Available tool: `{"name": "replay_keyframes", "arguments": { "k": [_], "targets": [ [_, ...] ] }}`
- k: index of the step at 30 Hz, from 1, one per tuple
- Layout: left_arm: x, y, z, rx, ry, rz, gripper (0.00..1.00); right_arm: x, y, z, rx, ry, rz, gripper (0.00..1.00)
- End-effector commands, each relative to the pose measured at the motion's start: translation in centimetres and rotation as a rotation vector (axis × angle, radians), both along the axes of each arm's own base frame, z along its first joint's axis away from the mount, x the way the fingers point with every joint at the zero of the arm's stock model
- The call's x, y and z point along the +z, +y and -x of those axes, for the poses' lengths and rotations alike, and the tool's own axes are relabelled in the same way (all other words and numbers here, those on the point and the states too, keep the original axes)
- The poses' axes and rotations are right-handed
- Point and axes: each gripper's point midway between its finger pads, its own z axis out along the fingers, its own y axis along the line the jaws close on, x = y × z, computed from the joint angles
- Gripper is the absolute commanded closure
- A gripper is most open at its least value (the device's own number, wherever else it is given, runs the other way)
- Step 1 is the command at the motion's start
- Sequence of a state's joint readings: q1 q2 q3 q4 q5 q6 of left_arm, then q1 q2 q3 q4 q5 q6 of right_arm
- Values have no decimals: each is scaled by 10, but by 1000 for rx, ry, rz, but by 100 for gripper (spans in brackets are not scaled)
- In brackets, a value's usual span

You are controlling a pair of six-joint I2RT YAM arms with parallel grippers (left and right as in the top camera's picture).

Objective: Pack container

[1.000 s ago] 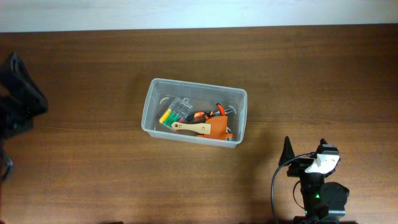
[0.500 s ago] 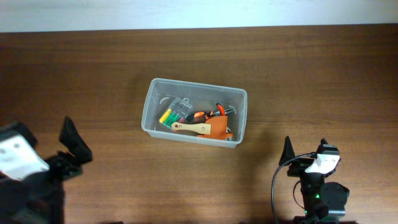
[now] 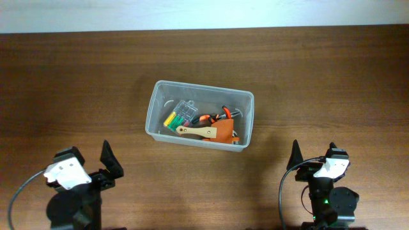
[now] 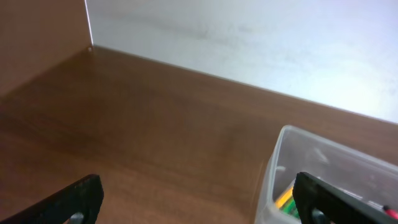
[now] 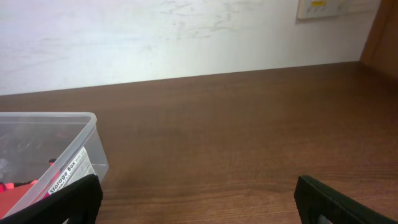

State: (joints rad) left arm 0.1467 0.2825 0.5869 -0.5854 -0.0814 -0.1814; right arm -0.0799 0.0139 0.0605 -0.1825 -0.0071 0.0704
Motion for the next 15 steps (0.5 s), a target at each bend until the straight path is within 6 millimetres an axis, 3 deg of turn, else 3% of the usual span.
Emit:
{"name": "replay_keyframes", "arguments": {
  "k": [1, 5, 15],
  "targets": [
    [-27, -1, -1, -7, 10, 13, 1, -2, -3, 0, -13, -2, 7, 1],
    [-57, -1, -1, -7, 43, 18, 1, -2, -3, 0, -12, -2, 7, 2],
    [-110, -1, 0, -7, 94, 22, 1, -2, -3, 0, -13, -2, 7, 1]
  ]
}}
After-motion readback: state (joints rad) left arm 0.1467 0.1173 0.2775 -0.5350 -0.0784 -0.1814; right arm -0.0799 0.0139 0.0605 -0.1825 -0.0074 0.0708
